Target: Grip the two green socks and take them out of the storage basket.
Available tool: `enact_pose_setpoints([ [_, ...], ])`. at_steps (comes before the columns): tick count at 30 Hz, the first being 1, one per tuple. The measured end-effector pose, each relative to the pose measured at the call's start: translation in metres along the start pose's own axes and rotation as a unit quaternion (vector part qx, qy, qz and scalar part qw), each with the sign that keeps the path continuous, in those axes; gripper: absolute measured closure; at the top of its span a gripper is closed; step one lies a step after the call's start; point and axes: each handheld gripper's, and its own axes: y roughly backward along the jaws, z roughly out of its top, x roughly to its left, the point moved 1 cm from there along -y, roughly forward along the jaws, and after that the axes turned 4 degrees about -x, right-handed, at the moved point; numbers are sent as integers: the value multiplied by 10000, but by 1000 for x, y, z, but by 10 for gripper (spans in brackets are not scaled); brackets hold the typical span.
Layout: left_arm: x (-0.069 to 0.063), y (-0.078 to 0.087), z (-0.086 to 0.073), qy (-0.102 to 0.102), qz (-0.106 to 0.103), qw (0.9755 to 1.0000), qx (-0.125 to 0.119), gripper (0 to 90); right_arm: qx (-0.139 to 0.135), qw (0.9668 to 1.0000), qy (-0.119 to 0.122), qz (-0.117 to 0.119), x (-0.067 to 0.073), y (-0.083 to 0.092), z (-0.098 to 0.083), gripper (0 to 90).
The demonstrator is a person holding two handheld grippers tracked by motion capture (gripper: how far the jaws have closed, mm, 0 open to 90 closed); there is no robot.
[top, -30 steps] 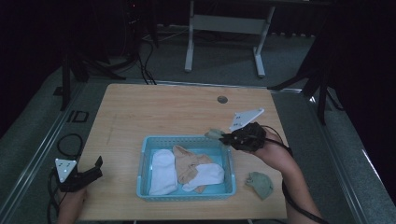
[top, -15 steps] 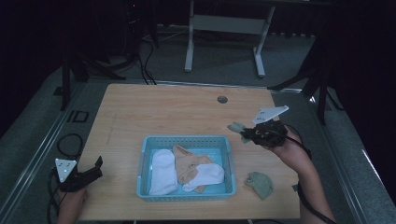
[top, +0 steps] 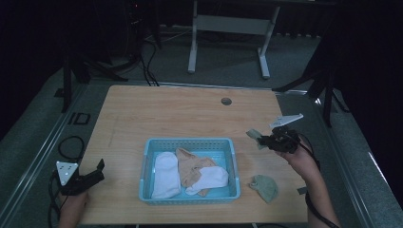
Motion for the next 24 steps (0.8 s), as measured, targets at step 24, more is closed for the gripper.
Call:
enact_pose_setpoints([
  [24,0,0,0,0,3,10000,-3,4,504,9945,-916,105,-16,-65,-72,763],
])
